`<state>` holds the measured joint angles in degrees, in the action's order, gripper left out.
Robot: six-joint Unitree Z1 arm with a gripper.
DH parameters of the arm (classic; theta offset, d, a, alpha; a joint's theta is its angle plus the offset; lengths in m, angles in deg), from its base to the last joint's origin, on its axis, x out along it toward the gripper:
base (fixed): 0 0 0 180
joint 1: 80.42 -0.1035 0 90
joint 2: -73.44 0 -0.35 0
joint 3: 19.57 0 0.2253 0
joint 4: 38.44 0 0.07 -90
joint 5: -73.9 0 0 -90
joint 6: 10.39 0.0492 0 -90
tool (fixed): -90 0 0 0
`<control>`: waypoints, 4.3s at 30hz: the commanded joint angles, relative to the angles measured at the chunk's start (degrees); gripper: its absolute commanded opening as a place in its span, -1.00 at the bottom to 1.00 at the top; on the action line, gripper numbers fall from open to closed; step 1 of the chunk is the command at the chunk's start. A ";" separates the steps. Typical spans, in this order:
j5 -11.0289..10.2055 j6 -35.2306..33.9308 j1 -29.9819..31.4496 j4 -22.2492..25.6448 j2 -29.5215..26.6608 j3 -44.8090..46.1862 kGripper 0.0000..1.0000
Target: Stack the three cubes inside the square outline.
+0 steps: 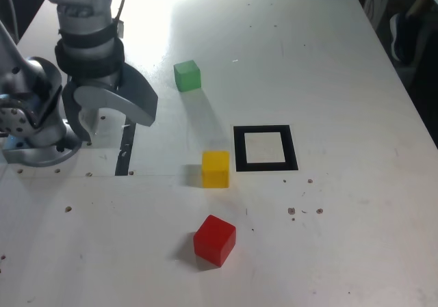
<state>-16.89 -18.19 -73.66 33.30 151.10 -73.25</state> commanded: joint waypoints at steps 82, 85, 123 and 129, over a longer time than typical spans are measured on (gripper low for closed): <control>-3.45 -13.11 35.97 4.81 43.00 -44.78 -0.02; -3.40 -13.11 35.93 3.94 42.90 -44.53 -0.09; -6.37 -4.57 7.23 8.24 37.24 -46.83 -0.39; -6.57 -4.08 5.09 1.91 37.74 -42.06 -0.39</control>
<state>-23.35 -22.46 -68.28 35.95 188.45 -115.95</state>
